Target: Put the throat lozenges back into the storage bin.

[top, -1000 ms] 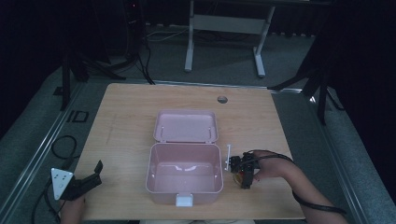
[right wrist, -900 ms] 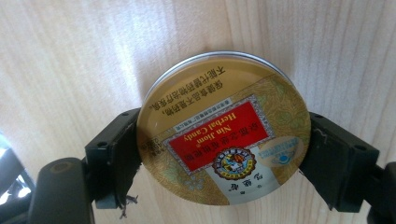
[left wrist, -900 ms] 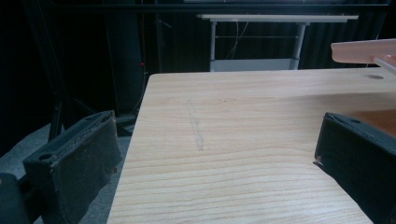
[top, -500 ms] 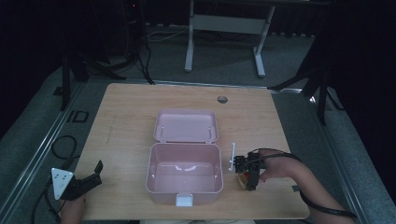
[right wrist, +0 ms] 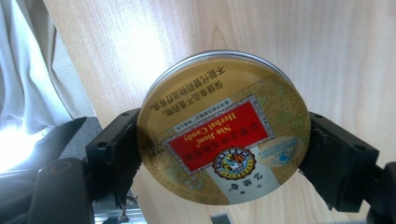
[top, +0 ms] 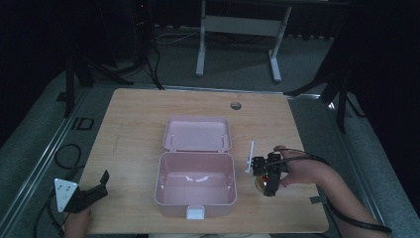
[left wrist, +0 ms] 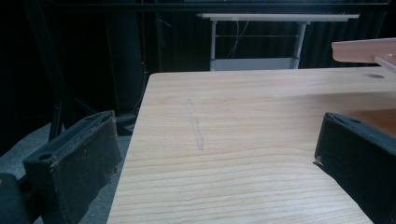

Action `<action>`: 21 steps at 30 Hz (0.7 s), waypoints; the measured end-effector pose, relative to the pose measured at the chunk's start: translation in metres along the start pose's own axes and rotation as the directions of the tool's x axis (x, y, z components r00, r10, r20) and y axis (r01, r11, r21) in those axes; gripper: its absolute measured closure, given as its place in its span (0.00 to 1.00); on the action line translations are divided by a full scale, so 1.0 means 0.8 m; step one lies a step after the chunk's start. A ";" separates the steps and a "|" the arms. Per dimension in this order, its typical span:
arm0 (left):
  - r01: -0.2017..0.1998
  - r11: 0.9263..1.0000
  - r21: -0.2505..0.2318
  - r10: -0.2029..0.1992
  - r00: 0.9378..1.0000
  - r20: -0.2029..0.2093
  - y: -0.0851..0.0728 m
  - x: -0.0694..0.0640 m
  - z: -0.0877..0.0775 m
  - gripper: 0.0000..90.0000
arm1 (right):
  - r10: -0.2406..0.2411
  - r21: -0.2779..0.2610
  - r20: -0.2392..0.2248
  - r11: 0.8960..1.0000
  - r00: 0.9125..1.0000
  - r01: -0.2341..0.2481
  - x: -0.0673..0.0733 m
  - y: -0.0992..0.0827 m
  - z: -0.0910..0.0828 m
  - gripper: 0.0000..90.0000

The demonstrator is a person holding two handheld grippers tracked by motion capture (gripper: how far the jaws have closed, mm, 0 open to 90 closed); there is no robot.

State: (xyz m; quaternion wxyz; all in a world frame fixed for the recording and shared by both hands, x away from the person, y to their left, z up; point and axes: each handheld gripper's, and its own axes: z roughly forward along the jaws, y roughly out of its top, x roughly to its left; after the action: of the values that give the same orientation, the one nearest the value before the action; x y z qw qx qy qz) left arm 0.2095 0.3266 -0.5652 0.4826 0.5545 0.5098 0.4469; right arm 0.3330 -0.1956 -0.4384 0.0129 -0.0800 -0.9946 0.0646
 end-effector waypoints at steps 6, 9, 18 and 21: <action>0.000 1.000 0.001 0.000 1.000 0.000 0.000 0.000 0.000 0.00 | -0.003 -0.007 0.007 1.000 1.000 0.003 0.009 0.000 -0.029 0.22; 0.000 1.000 0.001 0.000 1.000 -0.001 0.000 0.000 0.000 0.00 | 0.000 0.000 0.008 1.000 1.000 0.000 0.010 0.003 -0.038 0.22; 0.000 1.000 0.001 0.000 1.000 -0.001 0.000 0.000 0.000 0.00 | 0.002 -0.021 -0.012 1.000 1.000 -0.002 0.020 0.023 -0.068 0.22; 0.000 1.000 0.000 0.000 1.000 0.000 0.000 0.000 0.000 0.00 | -0.015 -0.028 -0.005 1.000 1.000 0.015 0.025 0.035 -0.078 0.22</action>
State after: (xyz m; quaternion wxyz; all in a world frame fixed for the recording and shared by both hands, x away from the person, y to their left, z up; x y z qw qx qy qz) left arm 0.2096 0.3267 -0.5651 0.4823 0.5546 0.5098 0.4471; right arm 0.3199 -0.1569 -0.3799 0.0149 -0.0728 -0.9960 0.0505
